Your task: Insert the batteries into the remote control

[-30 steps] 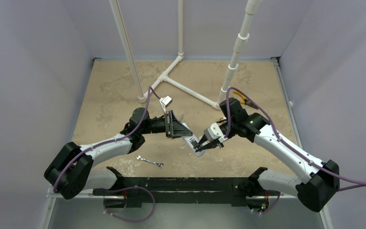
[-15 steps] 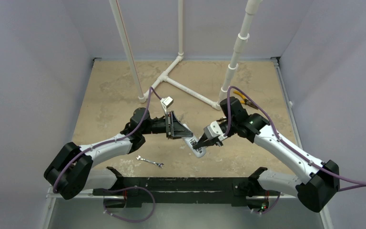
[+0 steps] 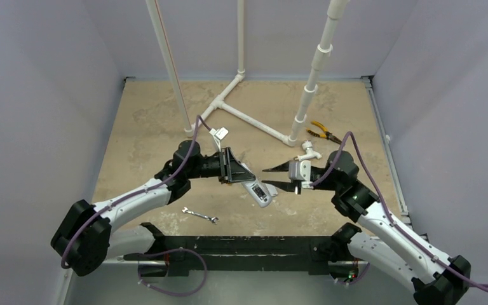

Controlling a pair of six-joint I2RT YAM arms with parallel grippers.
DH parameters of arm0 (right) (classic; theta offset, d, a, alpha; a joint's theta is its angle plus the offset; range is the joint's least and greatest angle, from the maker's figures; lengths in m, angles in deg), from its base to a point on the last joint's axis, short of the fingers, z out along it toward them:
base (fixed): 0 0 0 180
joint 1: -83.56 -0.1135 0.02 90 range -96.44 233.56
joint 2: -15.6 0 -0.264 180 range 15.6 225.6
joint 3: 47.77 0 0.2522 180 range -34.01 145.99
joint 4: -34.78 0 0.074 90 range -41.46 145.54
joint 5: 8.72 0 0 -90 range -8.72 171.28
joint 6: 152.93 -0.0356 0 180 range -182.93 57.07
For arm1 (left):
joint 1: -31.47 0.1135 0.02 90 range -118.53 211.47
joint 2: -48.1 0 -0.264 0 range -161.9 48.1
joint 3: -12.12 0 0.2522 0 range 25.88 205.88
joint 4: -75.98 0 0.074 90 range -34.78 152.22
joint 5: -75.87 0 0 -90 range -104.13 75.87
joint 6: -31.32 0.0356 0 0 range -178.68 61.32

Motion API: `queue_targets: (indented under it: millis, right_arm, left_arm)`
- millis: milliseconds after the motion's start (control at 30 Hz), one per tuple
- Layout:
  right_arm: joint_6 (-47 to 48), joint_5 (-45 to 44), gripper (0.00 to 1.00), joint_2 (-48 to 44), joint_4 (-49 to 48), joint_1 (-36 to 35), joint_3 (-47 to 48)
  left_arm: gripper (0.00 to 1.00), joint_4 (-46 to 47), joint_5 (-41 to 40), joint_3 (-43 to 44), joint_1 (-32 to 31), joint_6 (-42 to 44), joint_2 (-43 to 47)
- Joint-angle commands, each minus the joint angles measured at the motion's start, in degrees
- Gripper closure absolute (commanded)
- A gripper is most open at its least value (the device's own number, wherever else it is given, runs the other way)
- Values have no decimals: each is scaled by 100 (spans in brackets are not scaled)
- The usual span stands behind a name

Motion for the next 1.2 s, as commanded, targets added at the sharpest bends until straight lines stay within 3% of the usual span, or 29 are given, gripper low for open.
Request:
queue_targets:
  millis: [0,100,267,433,500,567,633,733,933,1167]
  right_arm:
    - [-2488,-3150,68,-339,-2342,17,-693]
    - [-3288,-4543,69,-339,-1993,15,-649]
    - [-4933,-6421,75,263,-369,15,-94]
    - [-5435,-6645,73,1208,787,6,295]
    - [-5800,-6687,65,1531,987,-4,266]
    - [-6070,-6718,52,1859,1012,-110,123]
    - [-6193,-6888,39,2167,1038,-375,58]
    - [-6277,-7116,27,2796,1187,-862,179]
    - [-6226,-7262,29,3528,933,-1351,233]
    - [-5931,-7127,38,3580,918,-1400,143]
  left_arm:
    - [100,-1039,-631,373,-34,987,426]
    - [100,-1349,-895,382,-32,1263,587]
    - [100,-1881,-1320,397,-28,1738,902]
    - [100,-2427,-1519,444,125,2092,1203]
    - [100,-2506,-1454,408,323,2099,1300]
    - [100,-2479,-1290,307,626,1997,1371]
    - [100,-2352,-1052,164,976,1855,1429]
    - [100,-2267,-827,57,1290,1791,1488]
    - [100,-2248,-647,49,1349,1770,1477]
    - [100,-2067,-548,-6,1351,1668,1369]
